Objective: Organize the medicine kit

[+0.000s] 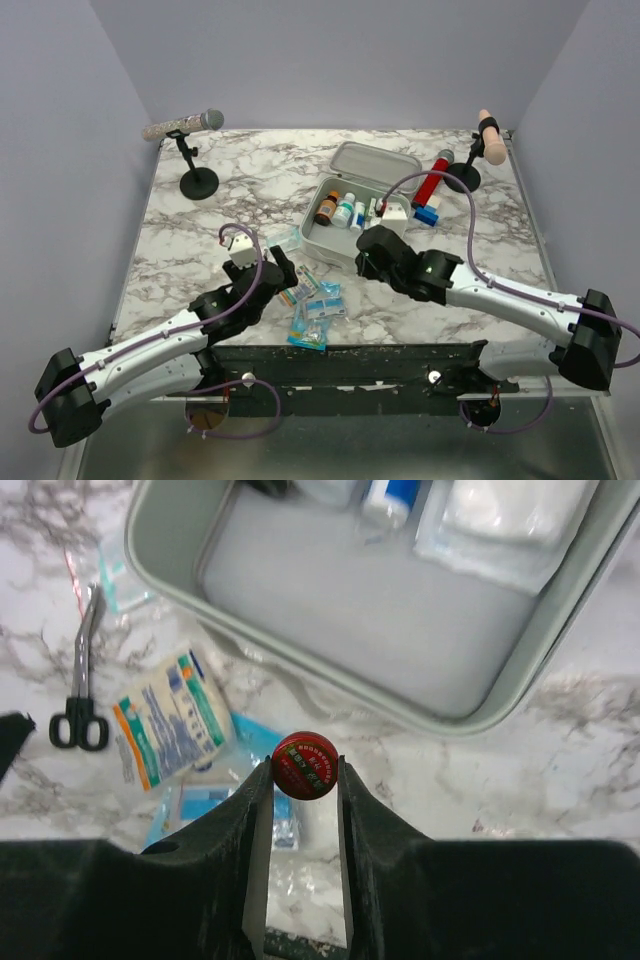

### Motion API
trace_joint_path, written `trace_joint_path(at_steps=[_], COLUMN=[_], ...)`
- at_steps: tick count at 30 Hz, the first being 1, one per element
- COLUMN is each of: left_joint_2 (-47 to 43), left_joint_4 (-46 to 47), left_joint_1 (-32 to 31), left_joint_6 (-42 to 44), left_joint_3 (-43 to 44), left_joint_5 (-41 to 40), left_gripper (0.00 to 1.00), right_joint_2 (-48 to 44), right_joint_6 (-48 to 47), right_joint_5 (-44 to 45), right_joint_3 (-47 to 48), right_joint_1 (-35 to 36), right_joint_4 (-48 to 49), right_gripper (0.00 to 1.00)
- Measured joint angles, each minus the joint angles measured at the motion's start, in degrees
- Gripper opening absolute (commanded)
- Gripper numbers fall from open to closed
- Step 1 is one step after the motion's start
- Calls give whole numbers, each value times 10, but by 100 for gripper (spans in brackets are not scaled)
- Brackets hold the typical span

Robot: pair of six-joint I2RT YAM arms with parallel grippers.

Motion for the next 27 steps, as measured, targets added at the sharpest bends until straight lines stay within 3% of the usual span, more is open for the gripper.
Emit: trace_joint_path(at_steps=[6,12,20,27], left_joint_2=[22,23,31,29], left_joint_4=[7,6,6,-4], left_joint_1=[0,0,0,0], left_joint_6=[8,29,48,50], left_joint_3=[2,16,25,25], left_joint_5=[0,-2,-5,-16], left_gripper=[95,95,96,97], right_joint_2=[40,136,275,351], right_joint_6=[-60,-94,-115,-126], right_joint_5=[24,8,-32,-45], right_joint_3=[62,96,188,267], right_joint_1=[-88,-177,-212,-231], right_joint_4=[6,22,27,22], right_gripper=[8,9,10,22])
